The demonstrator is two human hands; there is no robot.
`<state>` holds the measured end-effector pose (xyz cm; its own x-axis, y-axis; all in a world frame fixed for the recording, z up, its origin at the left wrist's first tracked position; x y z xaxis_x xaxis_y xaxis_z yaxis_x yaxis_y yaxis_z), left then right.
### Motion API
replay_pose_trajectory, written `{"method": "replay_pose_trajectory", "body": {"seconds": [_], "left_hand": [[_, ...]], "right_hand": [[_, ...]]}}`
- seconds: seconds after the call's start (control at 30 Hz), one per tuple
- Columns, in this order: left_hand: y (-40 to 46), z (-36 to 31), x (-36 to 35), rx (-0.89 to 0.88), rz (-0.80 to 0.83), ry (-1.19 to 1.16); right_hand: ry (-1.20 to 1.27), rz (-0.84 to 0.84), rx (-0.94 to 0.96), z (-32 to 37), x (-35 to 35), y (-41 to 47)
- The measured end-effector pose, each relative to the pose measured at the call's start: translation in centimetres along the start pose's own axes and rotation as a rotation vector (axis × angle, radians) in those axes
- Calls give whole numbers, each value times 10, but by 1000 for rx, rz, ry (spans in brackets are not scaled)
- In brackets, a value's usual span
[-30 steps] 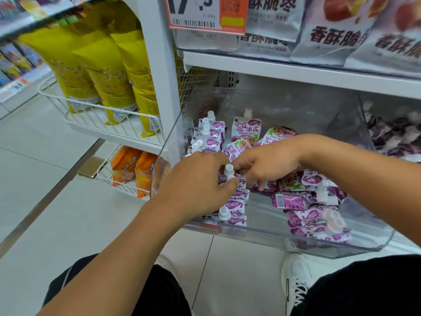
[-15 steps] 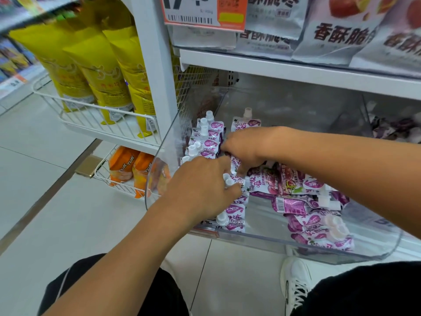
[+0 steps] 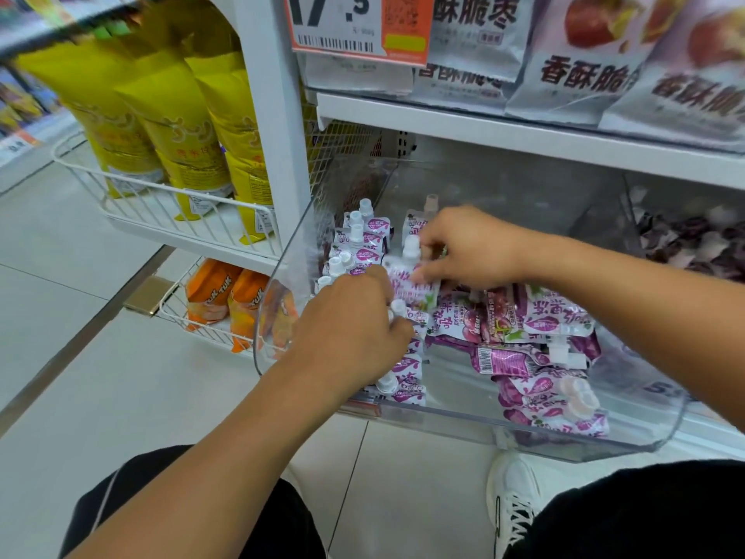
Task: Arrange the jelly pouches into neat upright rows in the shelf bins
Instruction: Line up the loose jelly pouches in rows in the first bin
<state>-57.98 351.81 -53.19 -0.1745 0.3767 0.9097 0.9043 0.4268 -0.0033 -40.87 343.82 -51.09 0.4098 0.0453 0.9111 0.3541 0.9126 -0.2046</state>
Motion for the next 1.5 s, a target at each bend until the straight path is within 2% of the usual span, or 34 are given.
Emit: {"method": "replay_pose_trajectory", "body": {"seconds": [0.1, 0.17, 0.23, 0.27, 0.33, 0.43, 0.57, 0.73, 0.8, 0.93, 1.03, 1.17, 1.23, 1.3, 1.4, 1.5], "left_hand": [[1, 1, 3, 40, -101, -38], [6, 3, 8, -4, -206, -67], [17, 6, 11, -46, -187, -73], [22, 7, 11, -55, -134, -50], [30, 8, 8, -58, -20, -1], [35, 10, 3, -67, 3, 9], [41, 15, 3, -79, -3, 6], [42, 23, 11, -102, -19, -21], [42, 26, 17, -109, -59, -58], [40, 26, 23, -116, -99, -80], [41, 16, 15, -129, -7, 5], [44, 6, 3, -181, 97, 199], [45, 6, 5, -171, 112, 191], [47, 8, 8, -144, 134, 123], [44, 12, 7, -103, 104, 52], [41, 11, 8, -89, -46, -48]], "right_hand": [[271, 183, -35, 5, -15, -1], [429, 311, -88, 4, -9, 1], [534, 430, -130, 1, 2, 3], [508, 481, -143, -1, 7, 4], [230, 519, -162, -5, 12, 7], [-290, 567, -167, 0, -3, 13], [-554, 622, -151, 18, -22, 21], [-583, 554, -99, 16, -10, 22], [-592, 391, -94, 15, -1, 17], [-443, -57, -176, 4, 21, -5], [-365, -207, -239, -8, 27, -26], [-239, -360, -132, -5, 28, -42], [-126, -356, -84, -1, 27, -36], [-18, -275, -52, -1, 19, -21], [39, -60, -39, -4, 1, 1], [239, 176, -91, -9, -8, 11]]}}
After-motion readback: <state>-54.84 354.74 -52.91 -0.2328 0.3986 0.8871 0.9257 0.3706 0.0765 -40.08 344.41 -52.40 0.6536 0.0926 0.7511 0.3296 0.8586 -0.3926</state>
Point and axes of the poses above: each hand's wrist, its own y-axis towards the middle knuckle, its own x-axis out of the back of the hand, z = x × y, the point moved 1 cm from there along y, towards the middle knuckle, and after that the axes turned 2 degrees about z, right-handed, at the moved point
